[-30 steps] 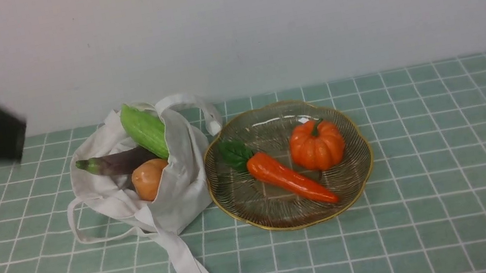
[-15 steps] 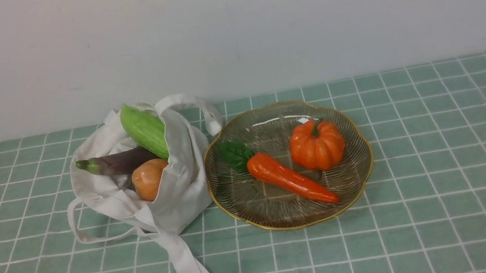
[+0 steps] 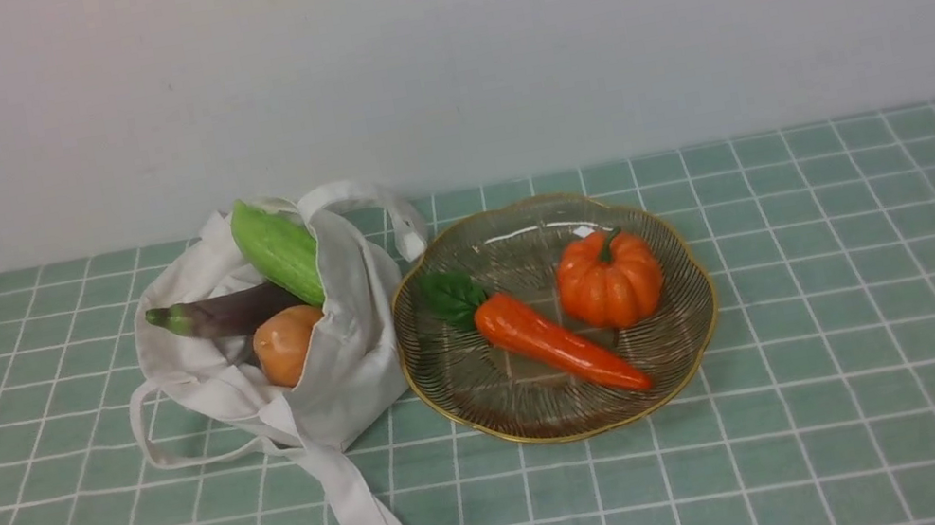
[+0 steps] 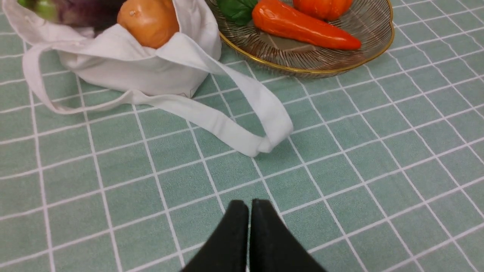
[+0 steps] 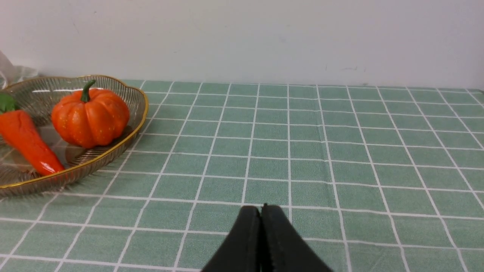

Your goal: Take vegetables from cloth bag on blue coffee tablecloth place on plate.

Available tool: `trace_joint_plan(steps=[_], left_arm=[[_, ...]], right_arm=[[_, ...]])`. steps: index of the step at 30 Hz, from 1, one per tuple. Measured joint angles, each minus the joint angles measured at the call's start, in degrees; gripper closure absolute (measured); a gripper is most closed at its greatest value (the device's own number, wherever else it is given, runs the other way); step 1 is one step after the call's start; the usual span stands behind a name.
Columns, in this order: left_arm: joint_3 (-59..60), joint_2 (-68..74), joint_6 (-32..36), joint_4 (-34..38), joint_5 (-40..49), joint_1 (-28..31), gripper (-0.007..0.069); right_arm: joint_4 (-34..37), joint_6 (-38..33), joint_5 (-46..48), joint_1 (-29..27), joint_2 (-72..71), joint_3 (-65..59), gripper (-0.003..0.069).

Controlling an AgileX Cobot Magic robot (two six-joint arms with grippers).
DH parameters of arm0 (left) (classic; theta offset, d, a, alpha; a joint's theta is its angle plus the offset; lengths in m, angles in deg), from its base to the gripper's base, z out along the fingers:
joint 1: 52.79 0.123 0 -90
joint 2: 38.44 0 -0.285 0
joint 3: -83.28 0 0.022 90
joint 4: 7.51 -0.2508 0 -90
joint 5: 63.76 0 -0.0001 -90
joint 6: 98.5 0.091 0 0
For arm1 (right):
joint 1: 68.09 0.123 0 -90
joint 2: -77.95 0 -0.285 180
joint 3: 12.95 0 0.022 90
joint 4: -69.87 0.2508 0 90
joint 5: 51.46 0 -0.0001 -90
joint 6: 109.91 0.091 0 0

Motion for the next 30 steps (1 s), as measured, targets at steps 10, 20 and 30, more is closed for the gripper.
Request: trace_joint_plan(steps=[10, 20, 30], left_arm=[[8.1, -15.3, 2.0, -2.0, -3.9, 10.9, 0.0632], [19.7, -21.4, 3.7, -1.3, -13.3, 26.1, 0.0632], [20.8, -21.4, 3.8, -1.2, -13.7, 25.6, 0.0632]], right_arm=[[0.0, 0.0, 0.0, 0.0, 0.0, 0.0, 0.0674], [0.0, 0.0, 0.0, 0.0, 0.0, 0.0, 0.0674], [0.0, 0.0, 0.0, 0.0, 0.0, 0.0, 0.0674]])
